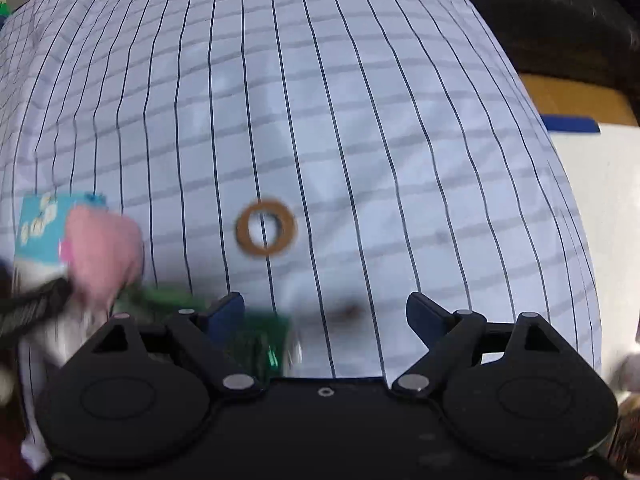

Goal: Organize soft objects
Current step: 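Move the left gripper to the pink cloth while the right moves toward the brown tape roll, then close the left gripper on the pink cloth and lift it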

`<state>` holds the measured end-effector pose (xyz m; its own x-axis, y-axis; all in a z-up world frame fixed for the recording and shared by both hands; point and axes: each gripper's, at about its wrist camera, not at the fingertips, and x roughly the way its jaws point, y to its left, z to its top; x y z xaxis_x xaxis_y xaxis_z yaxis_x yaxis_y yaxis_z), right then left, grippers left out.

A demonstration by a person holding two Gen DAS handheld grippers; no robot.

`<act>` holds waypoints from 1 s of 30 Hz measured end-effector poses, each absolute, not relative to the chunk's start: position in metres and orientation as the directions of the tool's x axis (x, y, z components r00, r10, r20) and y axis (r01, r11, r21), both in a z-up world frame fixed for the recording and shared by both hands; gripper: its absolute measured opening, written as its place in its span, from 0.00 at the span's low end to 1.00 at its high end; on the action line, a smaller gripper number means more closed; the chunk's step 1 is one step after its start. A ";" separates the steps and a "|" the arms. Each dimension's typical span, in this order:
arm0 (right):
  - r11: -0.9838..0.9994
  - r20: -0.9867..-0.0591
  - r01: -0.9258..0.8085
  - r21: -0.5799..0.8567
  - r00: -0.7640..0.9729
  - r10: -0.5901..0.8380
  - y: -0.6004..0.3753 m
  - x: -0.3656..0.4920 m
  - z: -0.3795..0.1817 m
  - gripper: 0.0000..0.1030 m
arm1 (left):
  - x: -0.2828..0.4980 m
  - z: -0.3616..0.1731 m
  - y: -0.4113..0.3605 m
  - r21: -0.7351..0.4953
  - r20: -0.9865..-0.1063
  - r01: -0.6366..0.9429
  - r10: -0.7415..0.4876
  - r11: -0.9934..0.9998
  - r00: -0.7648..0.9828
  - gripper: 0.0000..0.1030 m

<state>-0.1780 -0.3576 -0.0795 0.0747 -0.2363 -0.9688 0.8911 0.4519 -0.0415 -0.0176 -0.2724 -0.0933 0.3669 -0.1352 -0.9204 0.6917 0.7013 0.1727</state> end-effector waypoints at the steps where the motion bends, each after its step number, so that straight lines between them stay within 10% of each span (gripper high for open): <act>1: 0.460 -0.971 0.887 -0.044 0.071 -0.229 -0.351 -0.184 -0.079 0.86 | -0.020 -0.095 -0.276 0.176 -0.919 0.691 -0.135 0.701 0.371 0.86; 30: 0.683 -0.992 0.730 -0.002 0.087 -0.096 -0.273 -0.173 -0.097 0.87 | -0.069 -0.114 -0.338 0.040 -0.932 0.843 -0.284 0.537 0.225 0.89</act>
